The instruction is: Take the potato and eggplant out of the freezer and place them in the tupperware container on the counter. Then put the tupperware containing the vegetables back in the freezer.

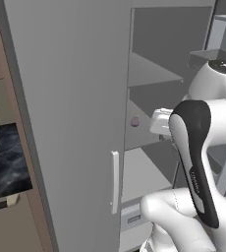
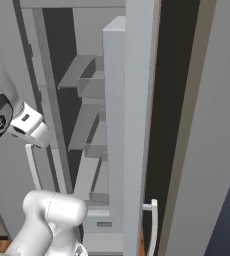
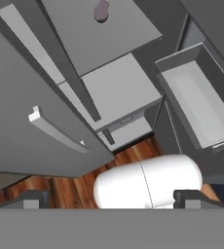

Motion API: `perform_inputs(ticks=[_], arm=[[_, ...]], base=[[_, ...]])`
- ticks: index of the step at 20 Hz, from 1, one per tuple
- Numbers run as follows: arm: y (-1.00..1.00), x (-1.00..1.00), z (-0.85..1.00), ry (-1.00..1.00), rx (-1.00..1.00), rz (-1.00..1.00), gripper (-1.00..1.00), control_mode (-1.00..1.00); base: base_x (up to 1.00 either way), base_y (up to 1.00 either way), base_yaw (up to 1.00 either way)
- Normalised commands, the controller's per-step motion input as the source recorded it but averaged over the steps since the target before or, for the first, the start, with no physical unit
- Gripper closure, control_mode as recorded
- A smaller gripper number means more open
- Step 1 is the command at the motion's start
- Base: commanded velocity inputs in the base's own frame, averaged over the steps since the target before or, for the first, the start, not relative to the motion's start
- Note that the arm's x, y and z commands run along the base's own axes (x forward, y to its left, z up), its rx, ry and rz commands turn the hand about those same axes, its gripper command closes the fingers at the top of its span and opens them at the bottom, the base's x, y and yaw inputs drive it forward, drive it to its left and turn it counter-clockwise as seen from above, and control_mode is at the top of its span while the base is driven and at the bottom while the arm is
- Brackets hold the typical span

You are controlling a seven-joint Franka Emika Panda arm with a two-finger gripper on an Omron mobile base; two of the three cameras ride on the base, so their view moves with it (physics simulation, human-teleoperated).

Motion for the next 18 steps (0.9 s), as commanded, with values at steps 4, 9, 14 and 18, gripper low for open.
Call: perform_inputs(ticks=[4, 9, 14, 18], arm=[[0.0, 0.0, 0.0, 0.0, 0.0, 0.0, -1.0, 1.0], [0.0, 0.0, 0.0, 0.0, 0.0, 0.0, -1.0, 1.0], [-0.22, 0.32, 0.0, 0.0, 0.0, 0.01, -1.0, -1.0], [-0.15, 0.36, -0.11, -0.01, -0.01, 0.0, -1.0, -1.0]], base=[[0.24, -0.16, 0.02], [0.24, -0.13, 0.06], [0.0, 0.0, 0.0], [0.0, 0.0, 0.0]])
